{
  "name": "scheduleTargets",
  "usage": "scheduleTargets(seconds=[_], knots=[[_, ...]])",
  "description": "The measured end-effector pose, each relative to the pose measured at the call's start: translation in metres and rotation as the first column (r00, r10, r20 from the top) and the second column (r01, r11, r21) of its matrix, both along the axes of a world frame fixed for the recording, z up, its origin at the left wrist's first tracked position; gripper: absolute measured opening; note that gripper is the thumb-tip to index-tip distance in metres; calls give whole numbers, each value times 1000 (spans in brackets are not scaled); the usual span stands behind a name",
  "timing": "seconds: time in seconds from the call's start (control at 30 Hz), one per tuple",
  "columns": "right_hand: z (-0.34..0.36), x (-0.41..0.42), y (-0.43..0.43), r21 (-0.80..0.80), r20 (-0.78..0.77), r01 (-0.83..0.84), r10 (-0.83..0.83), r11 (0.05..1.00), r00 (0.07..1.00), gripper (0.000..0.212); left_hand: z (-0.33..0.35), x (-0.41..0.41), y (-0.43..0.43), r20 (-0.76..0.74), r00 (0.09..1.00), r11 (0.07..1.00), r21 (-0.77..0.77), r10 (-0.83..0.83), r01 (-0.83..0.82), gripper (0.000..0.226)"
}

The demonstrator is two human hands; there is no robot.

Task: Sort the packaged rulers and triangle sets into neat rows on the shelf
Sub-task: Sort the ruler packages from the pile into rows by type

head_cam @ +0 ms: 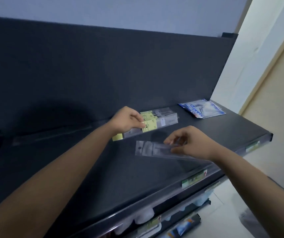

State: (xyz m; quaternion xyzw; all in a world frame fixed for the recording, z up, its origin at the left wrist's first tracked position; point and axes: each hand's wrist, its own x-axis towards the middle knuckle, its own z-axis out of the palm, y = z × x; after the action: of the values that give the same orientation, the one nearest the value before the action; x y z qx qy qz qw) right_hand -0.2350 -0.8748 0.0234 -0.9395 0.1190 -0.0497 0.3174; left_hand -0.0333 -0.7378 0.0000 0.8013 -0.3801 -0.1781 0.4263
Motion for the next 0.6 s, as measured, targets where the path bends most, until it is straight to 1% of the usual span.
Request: scheduleTargets(seconds=[0.1,0.2,0.27,0.37,0.43,0.5,0.6], knots=[[-8,16,-32,21,-51,-42,43,999,998,27,-8,19,-38,51,999,999,43,19,-21,15],[-16,32,-62,75,-38,-55,58,996,998,29,-16,34,-63,133,990,990,127,37,-54,18],[-22,39,-79,116,-47,-66,72,991,996,25,-23,38,-72,157,987,986,157,23,-48,20],[-31,47,-96,190,-47,-135,146,972,988,23,-28,37,-79,178,984,973,228,-10,-31,20],[-34,53,-104,224,-28,-185,196,957,980,23,-28,34,-80,193,981,971,229,17,-62,20],[-35,59,-110,231,-26,-241,253,943,967,24,-25,27,-76,206,976,974,196,69,-110,19],[-34,68,-111,197,-11,-321,329,927,944,25,-14,9,-64,235,965,981,128,113,-146,14]])
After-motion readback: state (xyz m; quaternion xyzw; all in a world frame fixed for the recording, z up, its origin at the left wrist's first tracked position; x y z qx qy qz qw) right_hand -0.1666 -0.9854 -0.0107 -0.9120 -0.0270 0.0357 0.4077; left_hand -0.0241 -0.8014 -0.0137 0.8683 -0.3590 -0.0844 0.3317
